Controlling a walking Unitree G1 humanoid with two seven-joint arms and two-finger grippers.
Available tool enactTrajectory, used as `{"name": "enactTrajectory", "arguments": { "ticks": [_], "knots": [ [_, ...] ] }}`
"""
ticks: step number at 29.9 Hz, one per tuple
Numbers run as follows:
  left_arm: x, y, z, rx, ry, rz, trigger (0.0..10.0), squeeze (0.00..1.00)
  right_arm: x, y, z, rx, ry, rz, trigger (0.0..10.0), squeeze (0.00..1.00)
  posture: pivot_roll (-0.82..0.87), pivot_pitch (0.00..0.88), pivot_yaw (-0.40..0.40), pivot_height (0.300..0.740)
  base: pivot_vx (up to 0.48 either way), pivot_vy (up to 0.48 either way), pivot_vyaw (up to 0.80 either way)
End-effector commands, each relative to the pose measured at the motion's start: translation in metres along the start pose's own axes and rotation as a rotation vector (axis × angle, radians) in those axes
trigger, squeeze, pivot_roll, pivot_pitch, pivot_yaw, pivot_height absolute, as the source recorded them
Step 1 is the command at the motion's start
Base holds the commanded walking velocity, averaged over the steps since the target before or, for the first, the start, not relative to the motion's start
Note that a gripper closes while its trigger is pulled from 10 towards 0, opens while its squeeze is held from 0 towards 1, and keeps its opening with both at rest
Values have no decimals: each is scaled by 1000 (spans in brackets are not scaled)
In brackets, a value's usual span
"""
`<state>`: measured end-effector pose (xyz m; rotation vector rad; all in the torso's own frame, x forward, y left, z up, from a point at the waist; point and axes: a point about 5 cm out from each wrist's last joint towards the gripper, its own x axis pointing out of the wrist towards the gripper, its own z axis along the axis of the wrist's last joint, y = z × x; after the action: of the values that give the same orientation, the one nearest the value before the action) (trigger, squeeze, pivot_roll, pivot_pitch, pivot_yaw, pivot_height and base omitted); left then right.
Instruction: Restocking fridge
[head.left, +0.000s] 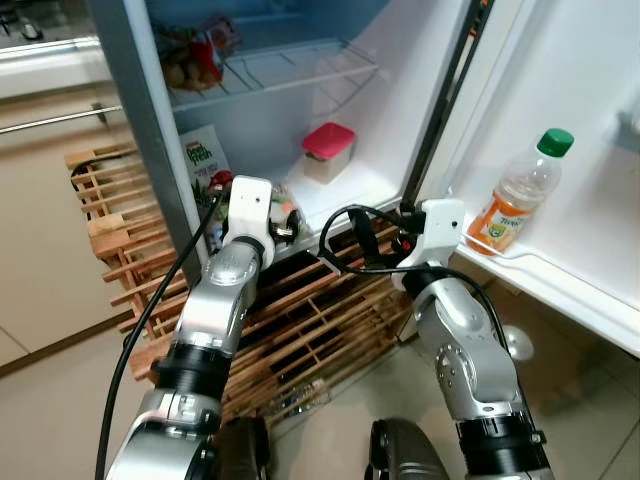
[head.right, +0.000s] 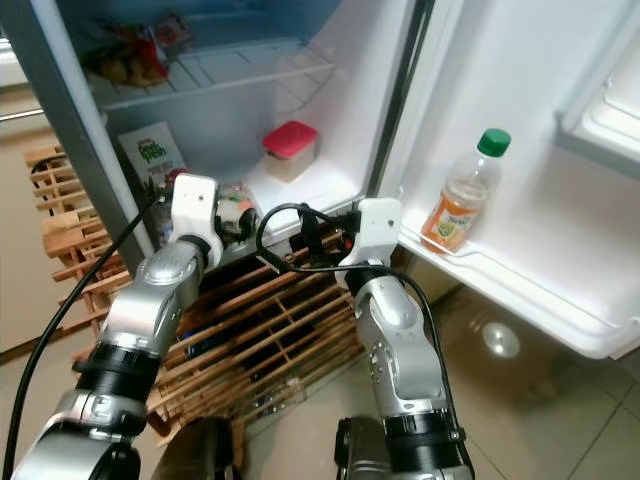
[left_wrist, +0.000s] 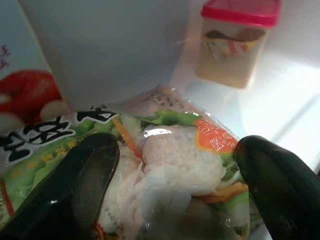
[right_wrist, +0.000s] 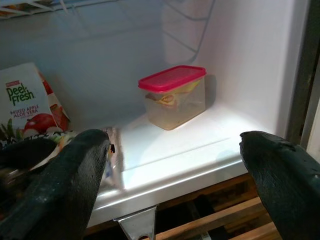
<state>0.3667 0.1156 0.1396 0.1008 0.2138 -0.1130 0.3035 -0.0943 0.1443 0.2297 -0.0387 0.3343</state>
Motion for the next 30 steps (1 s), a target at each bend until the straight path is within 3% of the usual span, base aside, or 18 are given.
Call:
{"name": "enactTrajectory", "arguments": {
  "ticks": [1, 5, 10, 11, 21, 26, 30],
  "knots": [
    [5, 3, -14, 16, 72, 32, 10000, 0, 2, 1, 1, -1, -5, 4, 10000, 0, -106, 0, -22, 652, 0, 0, 0],
    [16, 1, -7, 7, 85, 42, 10000, 0, 3, 2, 3, 0, -11, 7, 10000, 0, -121, 0, -11, 652, 0, 0, 0],
    [24, -13, 5, -10, 54, -2, 10000, 0, 2, 2, 2, 4, -9, 1, 10000, 0, -123, 0, -12, 652, 0, 0, 0],
    [27, -23, 13, -21, 27, -31, 10000, 0, 2, 3, 2, 3, -7, 4, 10000, 0, -133, 0, -10, 652, 0, 0, 0],
    [31, -45, 29, 12, -62, -127, 10000, 0, 2, 4, 2, -12, -9, 8, 10000, 0, -147, 0, -3, 652, 0, 0, 0],
    [32, -46, 37, 10, -95, -125, 10000, 0, 2, 6, 2, -23, -9, 17, 10000, 0, -158, 0, 1, 652, 0, 0, 0],
    [32, -46, 46, 66, -141, -140, 10000, 0, 1, 8, 4, -29, -19, 19, 10000, 0, -156, 0, 2, 652, 0, 0, 0]
  ]
}}
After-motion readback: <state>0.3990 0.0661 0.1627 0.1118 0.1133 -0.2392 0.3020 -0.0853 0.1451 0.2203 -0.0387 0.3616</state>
